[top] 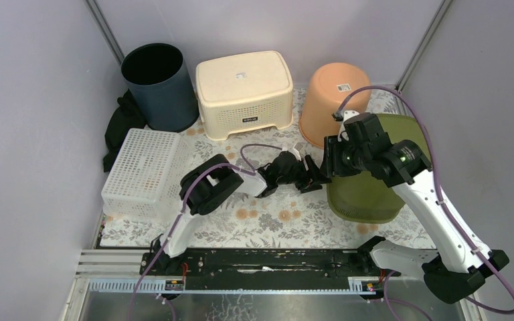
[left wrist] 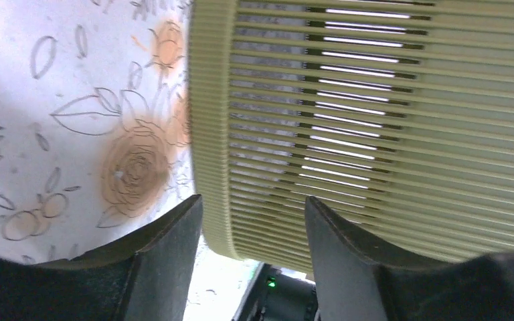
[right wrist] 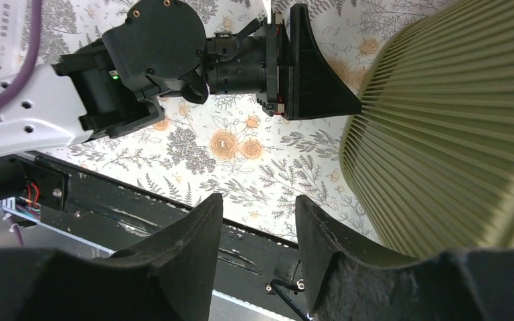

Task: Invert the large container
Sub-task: Turn the container upside down at the center of the board, then move the container to the center of the board.

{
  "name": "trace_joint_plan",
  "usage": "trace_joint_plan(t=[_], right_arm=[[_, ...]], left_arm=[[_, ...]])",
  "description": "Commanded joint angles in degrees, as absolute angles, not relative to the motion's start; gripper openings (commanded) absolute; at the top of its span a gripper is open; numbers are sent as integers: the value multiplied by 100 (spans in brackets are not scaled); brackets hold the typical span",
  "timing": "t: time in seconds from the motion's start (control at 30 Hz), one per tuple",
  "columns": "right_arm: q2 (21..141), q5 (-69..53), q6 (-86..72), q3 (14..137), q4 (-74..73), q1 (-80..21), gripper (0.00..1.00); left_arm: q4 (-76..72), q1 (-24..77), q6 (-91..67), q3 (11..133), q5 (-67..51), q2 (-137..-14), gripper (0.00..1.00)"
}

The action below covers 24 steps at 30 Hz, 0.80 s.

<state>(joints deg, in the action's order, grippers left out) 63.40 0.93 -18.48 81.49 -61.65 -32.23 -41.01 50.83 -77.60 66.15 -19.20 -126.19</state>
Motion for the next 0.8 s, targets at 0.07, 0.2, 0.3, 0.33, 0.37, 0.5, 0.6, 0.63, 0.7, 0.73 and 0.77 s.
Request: trace_joint_plan(t=[0.07,0.2,0.3,0.33,0.37,0.5,0.6,0.63,0.7,0.73,0.77], right_arm=[[6388,356,-1860,7819,-5808,-3243,52],[6443,520,-1863,7654,-5732,-3243,53],[6513,654,-1869,7586,-5697,-3243,54],[6531,689,-1877,7566,-5664,-3243,54],[6557,730,-1879,7543,-5635,-3243,55],[6719,1005,-1879,7449,-5573,-3235,58],[6861,1108,-1849,7289,-5532,-3163,59],[6890,1134,-1842,7213,-5517,-3106,59],[6893,1146,-1811,7023,-5440,-2888,59],[6877,1106,-1772,6941,-5371,-2740,59],[6854,1046,-1717,6864,-5303,-2572,59]], left_arm=[[-3072,5058,-7109,6871,-2113,-12432,71],[-2708,5049,-6852,6820,-1993,-12169,72],[-2330,5046,-6608,6731,-1771,-11869,72],[-2242,5045,-6537,6682,-1701,-11772,72],[-2171,5045,-6467,6637,-1643,-11665,71],[-2123,5049,-6368,6249,-1566,-11269,72],[-2096,5055,-6276,5928,-1512,-10904,72],[-2070,5056,-6243,5819,-1484,-10768,72],[-1997,5052,-6155,5613,-1409,-10485,72],[-1961,5053,-6126,5536,-1393,-10375,72],[-1925,5051,-6100,5468,-1373,-10283,72]])
